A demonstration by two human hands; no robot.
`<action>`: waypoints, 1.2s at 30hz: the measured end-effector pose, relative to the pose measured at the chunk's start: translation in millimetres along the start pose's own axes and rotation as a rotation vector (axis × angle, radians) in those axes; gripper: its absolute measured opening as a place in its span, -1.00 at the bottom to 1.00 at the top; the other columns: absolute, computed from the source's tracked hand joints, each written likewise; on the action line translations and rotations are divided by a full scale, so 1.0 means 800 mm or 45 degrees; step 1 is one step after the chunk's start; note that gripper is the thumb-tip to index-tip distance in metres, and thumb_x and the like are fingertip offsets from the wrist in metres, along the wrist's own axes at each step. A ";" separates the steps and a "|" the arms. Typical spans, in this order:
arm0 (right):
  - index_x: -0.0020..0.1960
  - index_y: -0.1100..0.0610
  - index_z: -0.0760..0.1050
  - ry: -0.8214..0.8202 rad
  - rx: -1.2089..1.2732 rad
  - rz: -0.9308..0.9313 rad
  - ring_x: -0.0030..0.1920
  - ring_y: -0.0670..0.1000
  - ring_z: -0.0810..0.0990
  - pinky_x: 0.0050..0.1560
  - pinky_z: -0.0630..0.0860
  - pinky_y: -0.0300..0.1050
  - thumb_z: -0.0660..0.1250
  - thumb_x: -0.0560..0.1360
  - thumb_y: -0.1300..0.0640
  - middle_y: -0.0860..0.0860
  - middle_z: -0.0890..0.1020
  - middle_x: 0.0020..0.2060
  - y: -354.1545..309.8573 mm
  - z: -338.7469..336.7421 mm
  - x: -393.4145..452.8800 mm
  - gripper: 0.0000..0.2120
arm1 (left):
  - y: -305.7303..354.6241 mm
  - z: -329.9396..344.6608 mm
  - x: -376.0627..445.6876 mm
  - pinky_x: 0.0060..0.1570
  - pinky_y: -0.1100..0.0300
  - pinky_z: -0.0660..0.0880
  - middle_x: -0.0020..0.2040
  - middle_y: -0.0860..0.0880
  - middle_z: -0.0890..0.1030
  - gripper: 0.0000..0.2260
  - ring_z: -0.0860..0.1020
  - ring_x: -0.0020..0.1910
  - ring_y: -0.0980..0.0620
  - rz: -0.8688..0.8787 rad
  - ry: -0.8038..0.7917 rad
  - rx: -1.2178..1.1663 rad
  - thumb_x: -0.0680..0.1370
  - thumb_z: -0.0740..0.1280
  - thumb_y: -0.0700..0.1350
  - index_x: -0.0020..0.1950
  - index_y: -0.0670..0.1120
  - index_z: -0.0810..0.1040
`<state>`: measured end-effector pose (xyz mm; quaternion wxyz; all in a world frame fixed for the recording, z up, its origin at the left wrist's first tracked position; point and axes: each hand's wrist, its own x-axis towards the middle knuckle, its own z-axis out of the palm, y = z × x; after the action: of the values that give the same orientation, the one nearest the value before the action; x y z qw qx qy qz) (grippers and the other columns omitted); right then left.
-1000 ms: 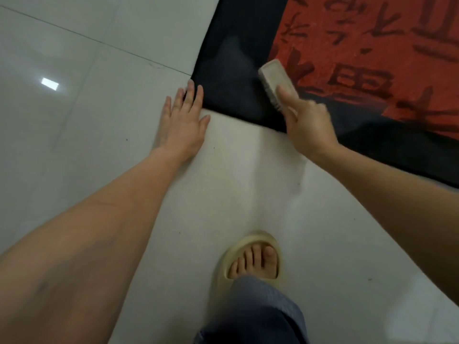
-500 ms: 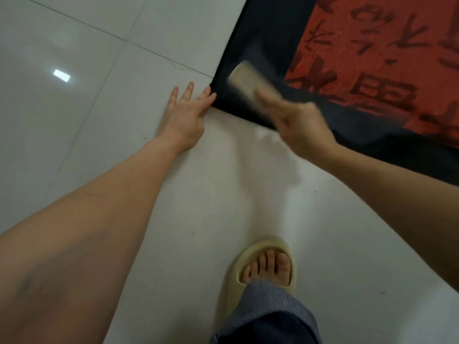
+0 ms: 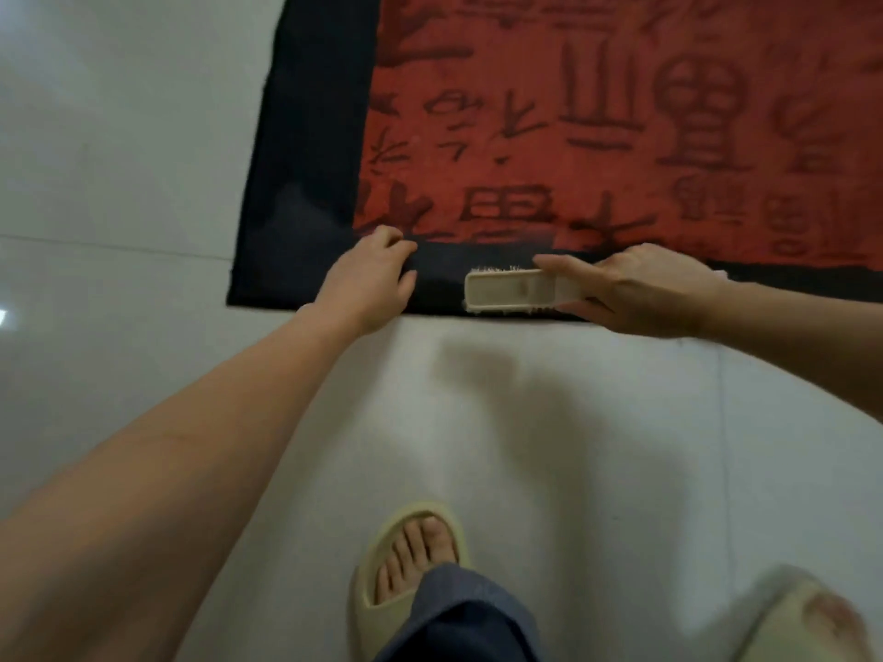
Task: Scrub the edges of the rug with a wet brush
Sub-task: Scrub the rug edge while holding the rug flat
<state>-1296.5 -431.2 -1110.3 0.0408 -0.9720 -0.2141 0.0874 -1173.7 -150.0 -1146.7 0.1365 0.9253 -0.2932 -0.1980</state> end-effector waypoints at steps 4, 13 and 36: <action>0.08 0.21 0.40 0.005 -0.024 0.262 -0.46 0.26 0.51 -0.43 0.25 -0.10 0.09 0.52 -0.20 0.14 0.54 -0.43 0.044 -0.021 -0.085 -0.53 | 0.117 0.023 0.058 0.39 0.01 0.28 0.52 -0.11 0.25 -0.54 0.26 0.47 -0.13 0.212 -0.112 0.007 0.65 0.21 -0.03 0.52 -0.13 0.29; -0.07 0.15 0.38 0.049 0.039 0.868 -0.15 0.27 0.56 -0.24 0.27 0.01 0.03 0.62 -0.17 0.23 0.61 -0.14 0.143 0.026 -0.142 -0.60 | 0.238 0.061 0.114 0.54 0.06 -0.02 0.62 -0.10 -0.11 -0.36 -0.12 0.59 -0.06 0.139 -0.389 0.121 0.64 0.22 -0.03 0.61 -0.13 -0.04; -0.15 0.07 0.42 0.063 0.308 0.727 -0.09 0.28 0.59 -0.23 0.35 0.00 0.15 0.54 -0.29 0.23 0.61 -0.17 0.148 0.043 -0.104 -0.58 | 0.184 0.095 0.125 0.52 0.00 -0.07 0.62 -0.08 -0.04 -0.52 -0.06 0.59 -0.09 0.135 -0.105 0.105 0.70 0.05 -0.10 0.61 -0.11 0.03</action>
<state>-1328.5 -572.3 -1145.5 0.1353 -0.9828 0.0807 0.0964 -1204.4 -336.7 -1188.5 0.0963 0.9044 -0.3552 -0.2162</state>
